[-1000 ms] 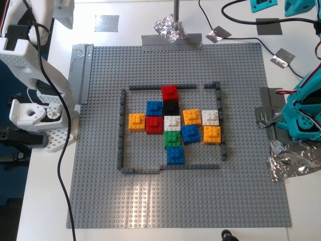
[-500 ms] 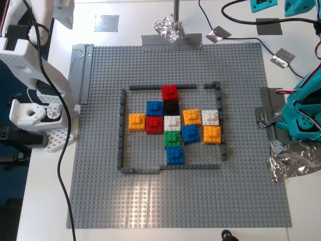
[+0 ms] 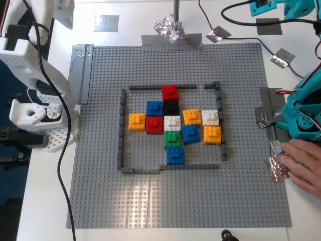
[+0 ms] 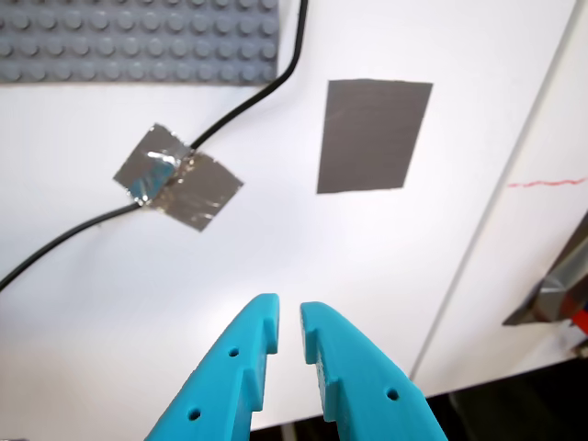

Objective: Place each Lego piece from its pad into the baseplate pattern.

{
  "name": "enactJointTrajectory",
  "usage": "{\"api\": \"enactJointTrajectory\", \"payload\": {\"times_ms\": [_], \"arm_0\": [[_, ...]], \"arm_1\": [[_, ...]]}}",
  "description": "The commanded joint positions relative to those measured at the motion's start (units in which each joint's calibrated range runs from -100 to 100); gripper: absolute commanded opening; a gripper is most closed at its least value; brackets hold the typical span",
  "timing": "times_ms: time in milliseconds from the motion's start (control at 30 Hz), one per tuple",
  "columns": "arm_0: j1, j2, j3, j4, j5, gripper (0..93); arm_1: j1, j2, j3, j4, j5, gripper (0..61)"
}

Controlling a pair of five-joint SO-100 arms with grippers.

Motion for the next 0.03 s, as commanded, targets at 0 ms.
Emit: {"api": "enactJointTrajectory", "payload": {"times_ms": [0], "arm_0": [[-0.9, -0.2, 0.0, -0.3, -0.1, 3.4]], "arm_1": [[-0.6, -2.4, -0.7, 0.0, -0.2, 0.2]]}}
